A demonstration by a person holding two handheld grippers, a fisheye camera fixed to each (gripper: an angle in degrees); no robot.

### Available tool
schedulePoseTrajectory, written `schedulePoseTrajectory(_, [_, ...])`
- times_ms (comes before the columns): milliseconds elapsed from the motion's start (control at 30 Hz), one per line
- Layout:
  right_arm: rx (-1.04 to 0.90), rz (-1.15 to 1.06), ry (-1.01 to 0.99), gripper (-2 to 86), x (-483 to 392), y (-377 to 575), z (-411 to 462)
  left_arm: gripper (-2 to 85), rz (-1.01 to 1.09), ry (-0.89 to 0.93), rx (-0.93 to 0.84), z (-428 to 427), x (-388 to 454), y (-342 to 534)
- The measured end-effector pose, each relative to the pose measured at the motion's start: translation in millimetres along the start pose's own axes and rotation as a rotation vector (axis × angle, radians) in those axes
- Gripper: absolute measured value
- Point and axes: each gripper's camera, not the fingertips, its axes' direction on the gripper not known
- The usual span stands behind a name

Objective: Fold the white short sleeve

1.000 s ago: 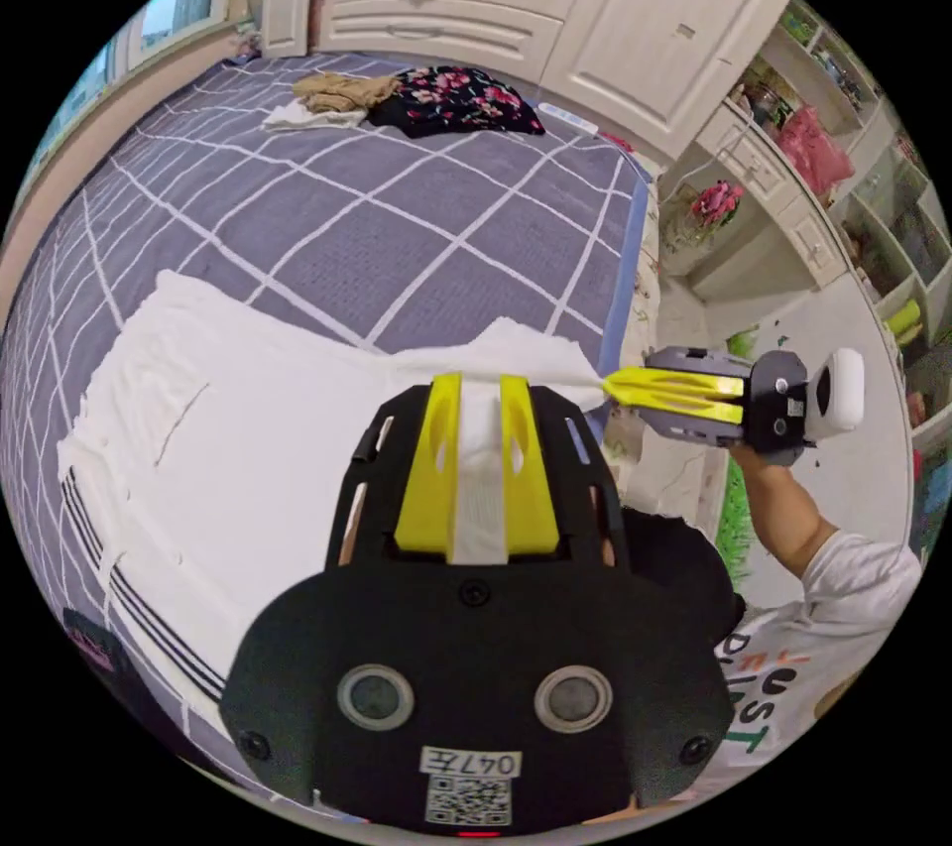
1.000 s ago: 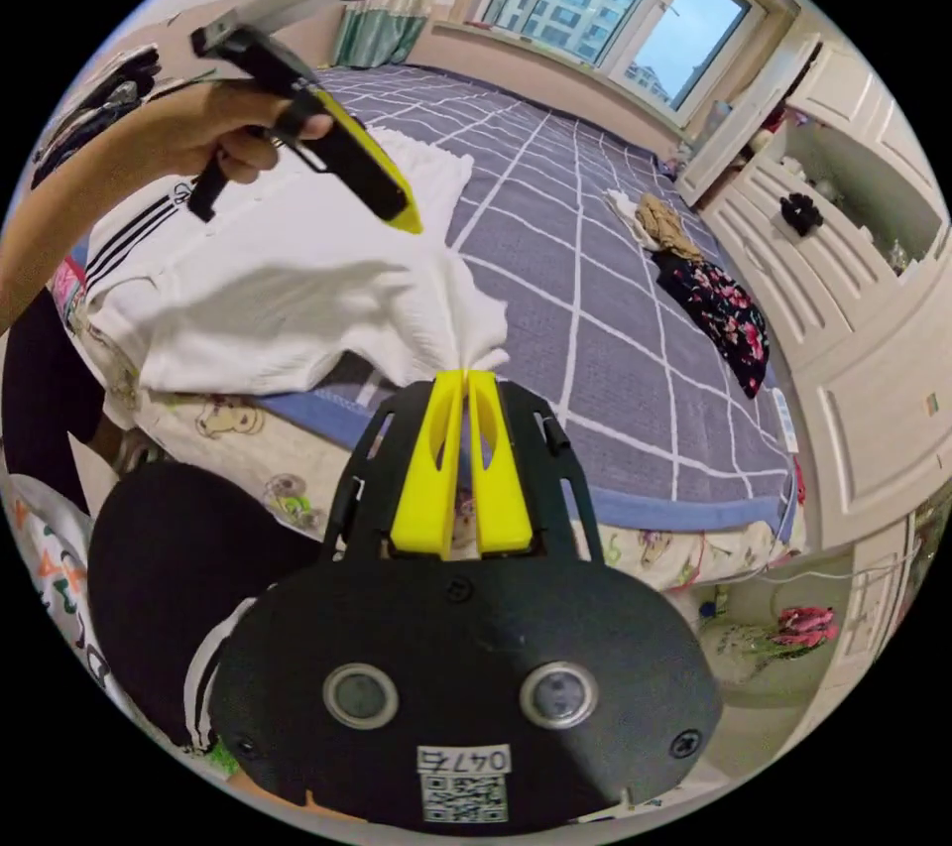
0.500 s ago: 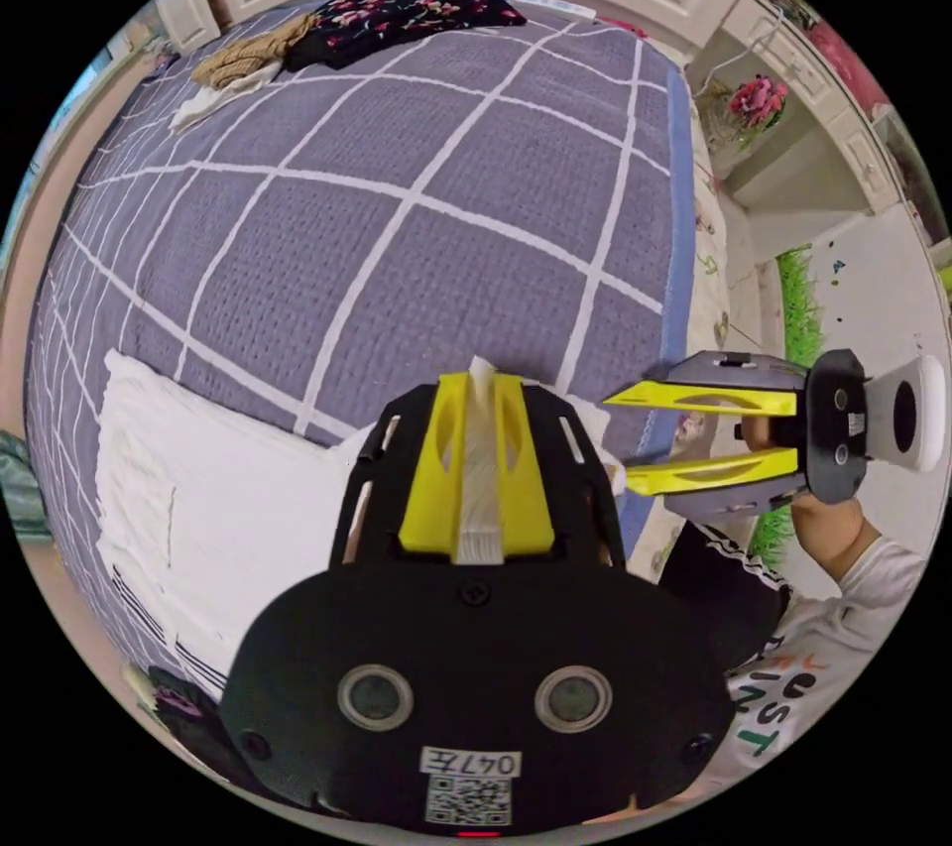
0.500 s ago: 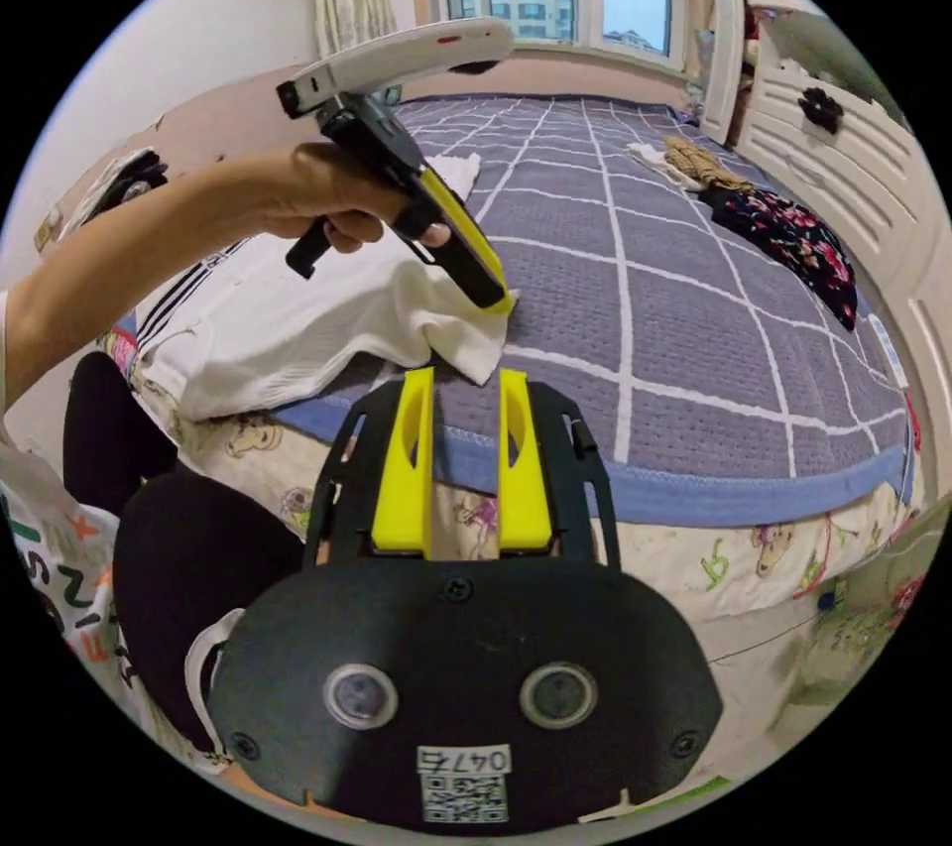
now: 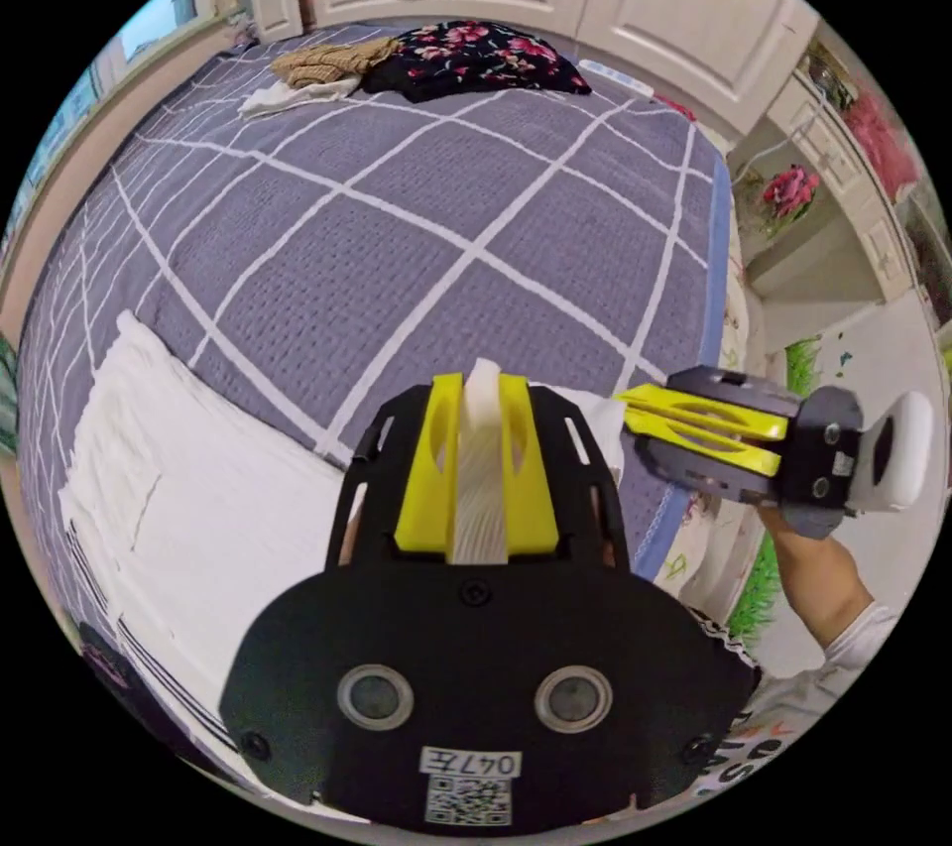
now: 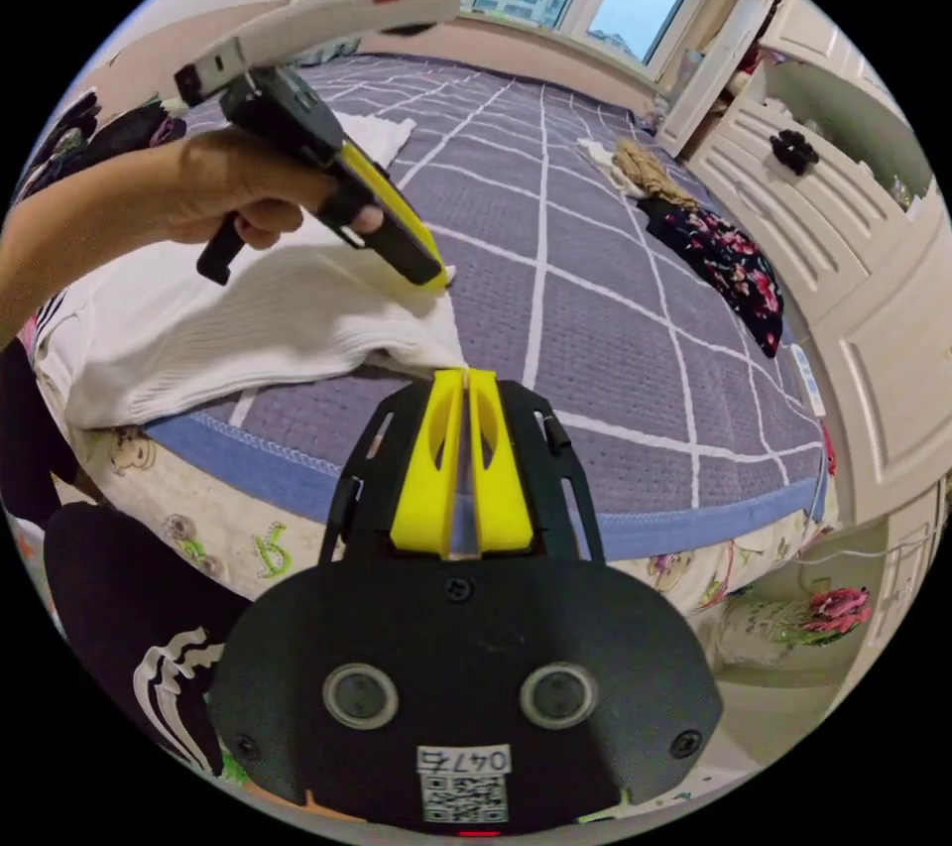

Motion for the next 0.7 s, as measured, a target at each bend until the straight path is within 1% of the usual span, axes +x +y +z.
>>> schedulePoseTrajectory(33, [-0.028, -0.002, -0.021, -0.2, -2, 3, 11, 10.0, -0.047, 0.048, 0.022, -8, -10, 4])
schedulePoseTrajectory(100, [0.012, 0.017, -0.036, -0.2, -3, 9, 14, 11.8, -0.083, 0.102, 0.063, -34, -24, 11])
schedulePoseTrajectory(167, [0.002, 0.059, -0.048, -0.3, 2, 13, 12, 12.2, -0.092, 0.095, 0.133, -86, -44, 29])
schedulePoseTrajectory(200, [-0.007, 0.109, -0.002, -0.1, 8, 17, 8, 12.2, -0.093, 0.082, 0.155, -101, -48, 36])
schedulePoseTrajectory(233, [0.03, 0.17, 0.042, 0.2, 13, 23, -2, 12.1, -0.1, 0.062, 0.184, -132, -59, 55])
schedulePoseTrajectory(267, [0.061, 0.201, 0.044, 0.4, 16, 26, -9, 12.0, -0.111, 0.051, 0.203, -162, -69, 80])
schedulePoseTrajectory(300, [0.135, 0.241, 0.005, 0.8, 18, 31, -24, 12.0, -0.116, 0.049, 0.211, -176, -75, 95])
schedulePoseTrajectory(333, [0.202, 0.25, -0.064, 1.0, 14, 32, -37, 11.5, -0.123, 0.04, 0.233, -205, -85, 131])
schedulePoseTrajectory(367, [0.227, 0.237, -0.102, 1.1, 10, 30, -42, 11.1, -0.151, 0.019, 0.271, -232, -96, 172])
schedulePoseTrajectory(400, [0.25, 0.176, -0.166, 1.1, -6, 23, -49, 10.9, -0.17, 0.009, 0.288, -244, -101, 194])
schedulePoseTrajectory(433, [0.249, 0.08, -0.219, 0.8, -29, 13, -52, 10.5, -0.208, -0.014, 0.317, -268, -113, 239])
schedulePoseTrajectory(467, [0.247, 0.025, -0.248, 0.7, -41, 7, -52, 9.9, -0.267, -0.043, 0.354, -290, -125, 287])
schedulePoseTrajectory(500, [0.24, -0.074, -0.314, 0.5, -66, -2, -51, 9.6, -0.306, -0.058, 0.374, -301, -132, 311])
schedulePoseTrajectory(533, [0.226, -0.154, -0.37, 0.4, -90, -10, -49, 9.0, -0.394, -0.084, 0.419, -319, -144, 360])
schedulePoseTrajectory(567, [0.216, -0.183, -0.387, 0.4, -100, -14, -47, 8.6, -0.489, -0.112, 0.465, -334, -155, 407])
schedulePoseTrajectory(600, [0.216, -0.196, -0.388, 0.4, -118, -21, -48, 8.4, -0.535, -0.128, 0.484, -339, -160, 429])
schedulePoseTrajectory(667, [0.3, -0.243, -0.412, 0.7, -147, -31, -62, 8.2, -0.704, -0.195, 0.517, -349, -171, 504])
schedulePoseTrajectory(700, [0.335, -0.301, -0.454, 1.2, -171, -43, -74, 8.2, -0.738, -0.208, 0.519, -349, -172, 519])
